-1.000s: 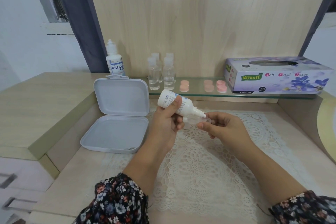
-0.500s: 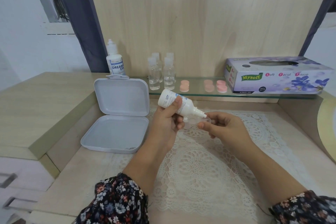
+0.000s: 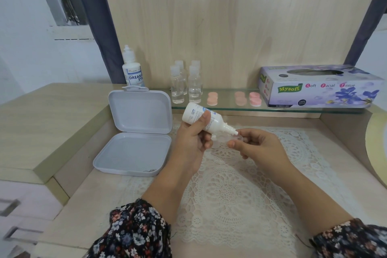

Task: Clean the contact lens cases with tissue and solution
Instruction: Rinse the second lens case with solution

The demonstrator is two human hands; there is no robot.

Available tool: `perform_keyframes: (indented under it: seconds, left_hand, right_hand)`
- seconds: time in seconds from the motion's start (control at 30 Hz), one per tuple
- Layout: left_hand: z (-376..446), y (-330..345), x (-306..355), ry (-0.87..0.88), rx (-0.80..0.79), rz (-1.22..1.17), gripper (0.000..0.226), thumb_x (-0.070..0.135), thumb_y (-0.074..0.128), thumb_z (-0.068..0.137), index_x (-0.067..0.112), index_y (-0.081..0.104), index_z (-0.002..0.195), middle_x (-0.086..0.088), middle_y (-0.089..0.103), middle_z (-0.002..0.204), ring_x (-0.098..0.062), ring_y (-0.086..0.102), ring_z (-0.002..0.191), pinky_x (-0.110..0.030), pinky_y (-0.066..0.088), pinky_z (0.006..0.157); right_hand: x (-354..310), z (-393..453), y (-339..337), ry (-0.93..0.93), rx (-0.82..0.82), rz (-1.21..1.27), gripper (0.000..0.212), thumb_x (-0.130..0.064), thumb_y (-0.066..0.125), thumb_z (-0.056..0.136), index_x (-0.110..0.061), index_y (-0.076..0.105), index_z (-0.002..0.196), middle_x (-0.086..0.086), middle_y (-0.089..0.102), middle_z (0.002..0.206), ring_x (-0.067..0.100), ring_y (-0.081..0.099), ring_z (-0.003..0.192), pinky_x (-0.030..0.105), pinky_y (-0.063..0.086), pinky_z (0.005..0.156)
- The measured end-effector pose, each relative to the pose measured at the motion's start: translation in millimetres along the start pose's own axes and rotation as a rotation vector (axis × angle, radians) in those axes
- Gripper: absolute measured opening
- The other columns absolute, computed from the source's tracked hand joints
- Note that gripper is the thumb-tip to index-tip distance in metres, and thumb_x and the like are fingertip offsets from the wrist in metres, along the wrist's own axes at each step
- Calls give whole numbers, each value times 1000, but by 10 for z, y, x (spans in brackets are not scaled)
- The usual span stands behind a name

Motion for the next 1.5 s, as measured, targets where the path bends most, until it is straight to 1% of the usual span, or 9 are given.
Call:
perform_keyframes:
  seconds: [0.1,0.2,0.37,0.63,0.97,1.2,1.3,1.4,1.5]
  left_hand:
    - [-3,4,-1,-6,6,0,38,31,68,72,8,56,99,-5,60,72,-8,41,47,-18,34,40]
    - [-2,13,-3,-9,2,1,34,31,67,72,9,56,96,-2,60,68,-8,40,47,-19,33,41]
    - [-2,15,-7,-7,-7,0,34,31,66,73,9,56,97,-2,62,69,-8,41,47,-19,34,42]
    - [8,9,9,6,5,-7,42,31,67,72,7,53,102,-2,63,69,-7,41,46,-18,33,40]
    - [10,6,1,6,-1,-3,33,31,67,73,9,56,95,-5,61,72,-8,41,46,-19,33,40]
    - [11,-2,-3,6,-1,-5,32,30,67,73,9,56,95,-7,60,75,-9,41,47,-20,33,40]
    - [14,-8,0,10,-1,-6,35,31,67,73,8,56,97,-6,61,73,-9,42,47,-20,34,40]
    - [19,-19,3,11,12,-15,43,32,68,72,6,55,103,-7,62,76,-9,42,46,-20,35,41]
    - [23,-15,0,9,4,-18,36,31,69,73,8,57,98,-13,61,85,-9,41,47,-20,34,41]
  right_hand:
    - [8,3,0,5,2,7,25,-14,82,71,-17,73,95,-1,61,65,7,53,52,20,48,56]
    - [12,9,4,5,3,13,24,-14,82,71,-19,73,93,-1,60,65,8,52,52,20,47,56]
    - [-5,3,8,-1,-2,11,24,-15,82,72,-19,73,94,-3,61,63,6,53,51,18,48,55]
    - [-2,2,6,-2,6,3,26,-14,82,72,-17,73,96,-1,60,64,6,52,51,17,48,54]
    - [-8,0,3,2,5,2,25,-14,82,72,-17,73,96,3,60,67,7,52,52,17,48,55]
    - [-26,-13,9,0,2,12,21,-12,81,72,-20,73,91,3,58,67,7,51,51,16,48,54]
    - [-24,-12,11,3,2,7,24,-13,82,72,-19,73,94,4,59,68,7,52,52,17,48,55]
    - [-17,-10,1,10,11,4,28,-14,82,72,-15,72,98,1,59,67,6,53,52,16,48,55]
    - [-16,-15,-1,13,12,20,26,-12,81,72,-15,72,96,-7,59,59,6,52,50,16,48,54]
Point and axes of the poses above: each hand's wrist, its own z-axis towards the middle knuckle, its own y-axis out of the palm, x = y × z, the point moved 8 cm from there along z, towards the middle knuckle
